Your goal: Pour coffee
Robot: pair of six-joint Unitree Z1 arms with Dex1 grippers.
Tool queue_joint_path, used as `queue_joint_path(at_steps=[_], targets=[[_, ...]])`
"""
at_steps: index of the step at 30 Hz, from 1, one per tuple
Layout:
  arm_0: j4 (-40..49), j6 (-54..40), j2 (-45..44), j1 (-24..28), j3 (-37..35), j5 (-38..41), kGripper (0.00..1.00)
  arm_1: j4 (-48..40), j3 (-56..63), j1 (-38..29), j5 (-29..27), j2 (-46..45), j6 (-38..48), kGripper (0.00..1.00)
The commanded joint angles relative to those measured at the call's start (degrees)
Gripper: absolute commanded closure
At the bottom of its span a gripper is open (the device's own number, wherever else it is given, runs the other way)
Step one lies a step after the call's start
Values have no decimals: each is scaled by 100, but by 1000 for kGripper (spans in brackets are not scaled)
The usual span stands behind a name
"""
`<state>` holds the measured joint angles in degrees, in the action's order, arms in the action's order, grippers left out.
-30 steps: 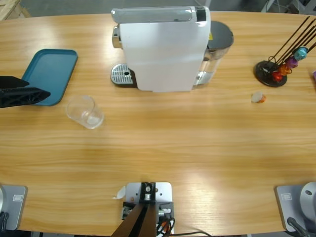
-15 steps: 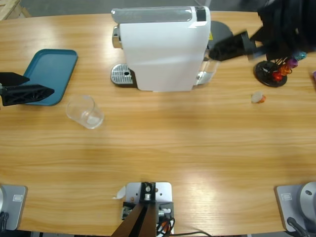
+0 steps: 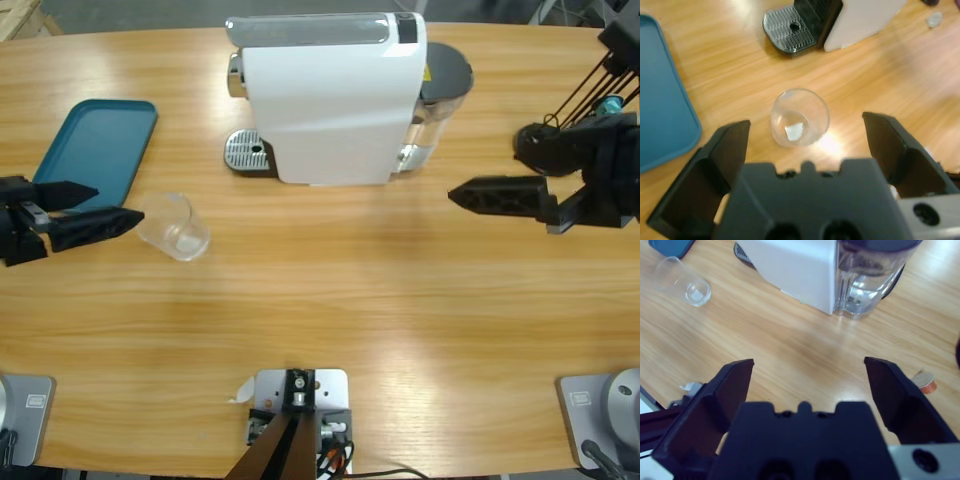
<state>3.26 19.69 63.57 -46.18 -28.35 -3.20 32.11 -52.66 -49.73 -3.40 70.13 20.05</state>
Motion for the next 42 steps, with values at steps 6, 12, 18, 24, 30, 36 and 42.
queue_joint_path(at_steps=[6,12,18,24,30,36,42], targets=[[-838,247,887,-1447,438,-1221,27,-282,509,52,317,41,-92,0],[-854,555,850,-1639,550,-1844,27,-311,595,52,405,62,-98,0],[-920,848,1291,-1721,559,-1866,27,-311,643,52,419,44,-98,0],[-1165,1174,1984,-1974,568,-1861,27,-363,692,52,427,53,-98,0],[-1358,1256,2355,-1974,592,-1974,27,-363,815,52,442,-54,-98,0],[-1455,1277,2546,-1974,612,-2244,32,-363,903,52,487,-140,-98,0],[-1768,1430,3056,-1974,587,-2775,116,-363,924,52,515,-160,-98,0]])
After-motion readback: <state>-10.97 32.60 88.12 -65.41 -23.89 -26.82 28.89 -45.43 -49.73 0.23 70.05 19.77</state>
